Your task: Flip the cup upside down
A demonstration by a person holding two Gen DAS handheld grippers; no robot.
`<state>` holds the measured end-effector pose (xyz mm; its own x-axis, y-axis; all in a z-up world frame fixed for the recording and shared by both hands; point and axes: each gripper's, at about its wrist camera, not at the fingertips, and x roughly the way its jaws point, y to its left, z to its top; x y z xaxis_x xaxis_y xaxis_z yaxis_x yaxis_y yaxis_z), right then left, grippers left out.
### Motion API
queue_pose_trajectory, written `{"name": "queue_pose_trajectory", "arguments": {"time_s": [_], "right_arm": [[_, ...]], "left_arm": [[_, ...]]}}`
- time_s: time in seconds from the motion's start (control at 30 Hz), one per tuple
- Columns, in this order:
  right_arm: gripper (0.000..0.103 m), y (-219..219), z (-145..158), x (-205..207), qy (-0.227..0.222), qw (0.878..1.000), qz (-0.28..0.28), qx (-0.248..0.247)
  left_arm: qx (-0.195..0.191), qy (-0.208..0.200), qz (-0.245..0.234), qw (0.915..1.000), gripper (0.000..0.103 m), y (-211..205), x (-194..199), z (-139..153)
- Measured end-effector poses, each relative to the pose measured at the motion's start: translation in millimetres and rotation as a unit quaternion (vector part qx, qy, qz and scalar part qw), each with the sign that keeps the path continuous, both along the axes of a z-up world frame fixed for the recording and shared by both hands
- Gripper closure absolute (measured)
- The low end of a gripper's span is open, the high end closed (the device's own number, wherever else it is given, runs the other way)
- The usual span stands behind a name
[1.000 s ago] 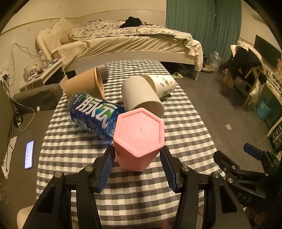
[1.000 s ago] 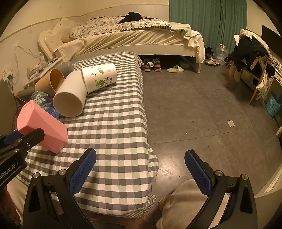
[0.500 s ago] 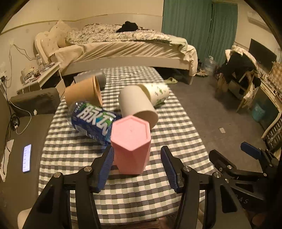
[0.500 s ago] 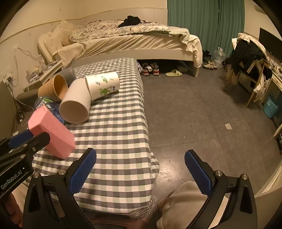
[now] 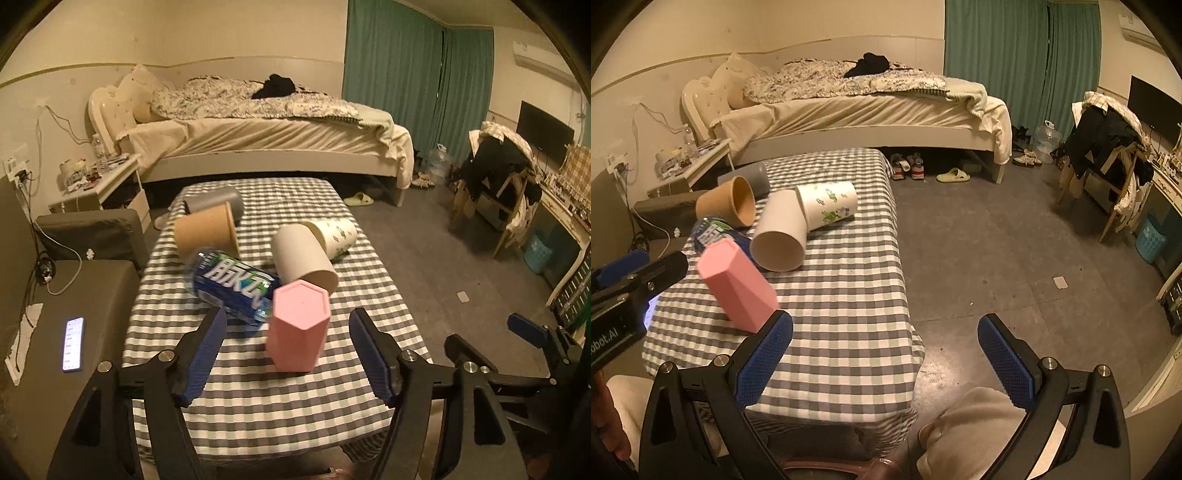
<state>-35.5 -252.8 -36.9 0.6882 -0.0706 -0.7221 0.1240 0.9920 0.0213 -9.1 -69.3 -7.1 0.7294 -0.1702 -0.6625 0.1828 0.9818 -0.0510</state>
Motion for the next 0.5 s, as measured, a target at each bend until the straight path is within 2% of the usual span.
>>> {"name": "queue_pose_trajectory", "arguments": {"time_s": [0.3, 0.5], "right_arm": [[0.002, 16, 34, -22, -0.04, 0.999, 0.013, -0.005], [0.002, 30, 52, -34, -0.065, 0.998, 0.028, -0.005]], "left_arm": [[-0.009, -0.036, 0.034, 0.9987, 0.026, 40, -22, 31], [-0.004, -0.049, 0.06, 0.997, 0.025, 68, -36, 34]]}}
